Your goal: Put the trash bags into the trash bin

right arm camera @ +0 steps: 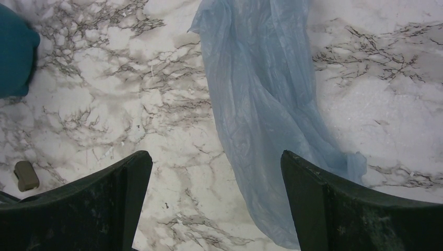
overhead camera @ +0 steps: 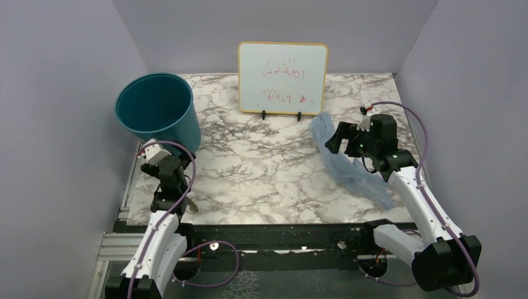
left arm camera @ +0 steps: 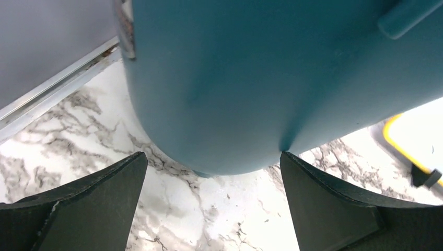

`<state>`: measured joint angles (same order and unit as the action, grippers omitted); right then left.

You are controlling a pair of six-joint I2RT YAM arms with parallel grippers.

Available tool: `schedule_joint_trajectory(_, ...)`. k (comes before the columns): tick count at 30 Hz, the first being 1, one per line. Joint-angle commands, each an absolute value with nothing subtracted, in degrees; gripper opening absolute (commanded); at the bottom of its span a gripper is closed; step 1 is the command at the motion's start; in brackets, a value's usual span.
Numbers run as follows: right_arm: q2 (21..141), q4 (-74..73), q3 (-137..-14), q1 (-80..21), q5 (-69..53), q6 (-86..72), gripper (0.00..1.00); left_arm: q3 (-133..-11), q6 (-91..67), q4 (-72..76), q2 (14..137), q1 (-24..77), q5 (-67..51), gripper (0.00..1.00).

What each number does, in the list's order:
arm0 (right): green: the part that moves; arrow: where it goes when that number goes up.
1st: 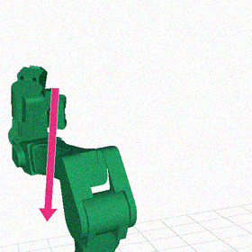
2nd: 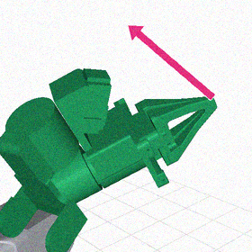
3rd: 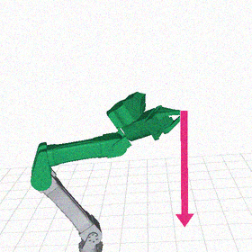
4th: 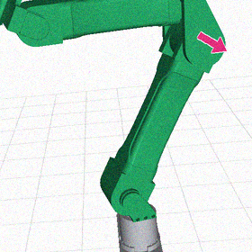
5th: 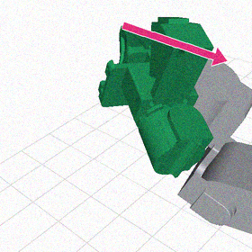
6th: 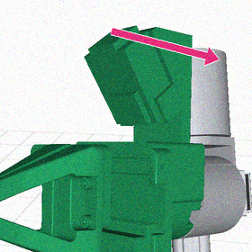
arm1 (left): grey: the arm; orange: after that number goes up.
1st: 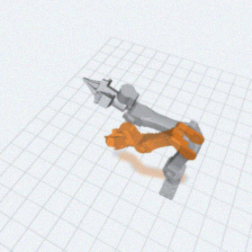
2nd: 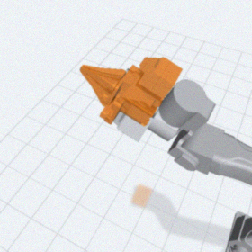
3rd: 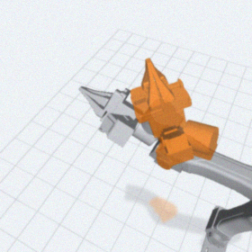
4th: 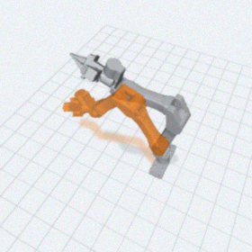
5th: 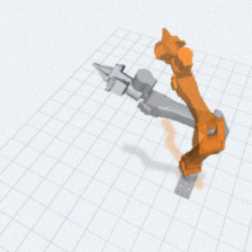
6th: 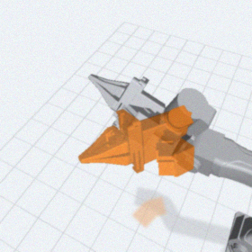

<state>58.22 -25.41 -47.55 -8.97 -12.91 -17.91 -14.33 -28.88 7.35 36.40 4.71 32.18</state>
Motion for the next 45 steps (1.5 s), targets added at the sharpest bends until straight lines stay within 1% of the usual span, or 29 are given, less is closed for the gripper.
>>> schedule_joint_trajectory(1,57.9,-25.3,-49.55,-8.7,-12.25,-17.5,1.0,-18.53,-21.25,15.32,43.41,2.1,18.7,0.99)
schedule_joint_trajectory(3,57.92,-25.25,-49.61,-8.7,-12.67,-17.58,1.0,-19.6,-20.81,18.09,47.86,0.97,13.74,0.99)
schedule_joint_trajectory(8,57.79,-24.89,-49.19,-8.7,-11.96,-17.36,1.0,-24.31,-19.68,23.06,58.3,-1.59,8.42,0.99)
schedule_joint_trajectory(11,58.51,-23.98,-48.87,-8.7,-11.8,-16.17,1.0,-27.49,-19.03,27.36,63.61,-2.01,2.58,0.99)
schedule_joint_trajectory(14,59.94,-25.78,-49.63,-8.75,-7.64,-15.09,1.0,-30.79,-19.34,27.71,68.34,-2.02,-2.74,0.99)
schedule_joint_trajectory(16,60.72,-28.64,-50.73,-8.7,-4.32,-14.33,1.0,-30.63,-21.62,27.73,69.24,-2.02,-4.55,0.99)
schedule_joint_trajectory(18,60.77,-30.11,-51.17,-8.75,1.99,-16.01,1.0,-28.09,-26.06,28.07,67.78,-1.91,-6.47,0.99)
schedule_joint_trajectory(20,60.22,-31.23,-50.73,-8.7,10.28,-21.24,1.0,-24.18,-29.43,28.38,65.35,-1.3,-7.74,0.99)
schedule_joint_trajectory(21,59.76,-31.11,-50.19,-8.7,10.46,-20.88,1.0,-22.02,-30.82,28.46,63.69,-0.98,-8.66,0.99)
schedule_joint_trajectory(23,58.64,-29.75,-48.54,-8.7,4.37,-18.43,1.0,-18.48,-32.63,27.98,59.85,-0.27,-10.45,0.98)
schedule_joint_trajectory(25,57.53,-29.27,-47.43,-8.72,-2.33,-20.86,1.0,-15.45,-35.27,26.53,55.61,-0.11,-13.44,0.97)
schedule_joint_trajectory(27,57.48,-28.45,-46.56,-8.7,-3.47,-25.35,1.0,-13.29,-38.13,23.61,51.45,-0.09,-16.9,0.96)
schedule_joint_trajectory(30,60.5,-25.6,-44.19,-8.73,-12.41,-23.68,1.0,-9.9,-44.34,21.15,45.75,4.59,-20.33,0.96)
schedule_joint_trajectory(33,66.19,-26.55,-44.35,-8.7,-16.25,-21.78,0.99,-8.29,-46.67,20.15,42.73,11.24,-20.91,0.96)
schedule_joint_trajectory(35,69.16,-27.82,-45.0,-8.86,-17.62,-20.26,0.94,-9.04,-46.62,18.71,42.15,14.45,-20.05,0.96)
schedule_joint_trajectory(38,70.99,-29.82,-45.66,-10.27,-16.39,-19.06,0.79,-9.4,-46.28,18.68,44.16,16.63,-20.31,0.98)
schedule_joint_trajectory(40,71.21,-30.23,-46.04,-12.59,-17.83,-18.18,0.65,-9.49,-45.94,18.63,46.56,16.78,-21.19,0.98)
schedule_joint_trajectory(41,71.49,-31.03,-46.83,-14.03,-18.6,-17.88,0.53,-9.61,-45.82,18.7,47.77,16.74,-21.34,0.98)
schedule_joint_trajectory(42,71.78,-31.56,-47.53,-15.92,-19.33,-17.78,0.44,-9.84,-45.79,18.67,48.62,16.77,-21.51,0.98)
schedule_joint_trajectory(44,72.79,-31.51,-48.91,-20.2,-21.74,-17.67,0.33,-10.57,-45.86,18.49,49.89,16.78,-22.62,0.98)
schedule_joint_trajectory(45,73.72,-31.69,-49.75,-22.53,-23.27,-17.85,0.3,-11.04,-46.06,18.34,50.06,16.79,-23.39,0.98)
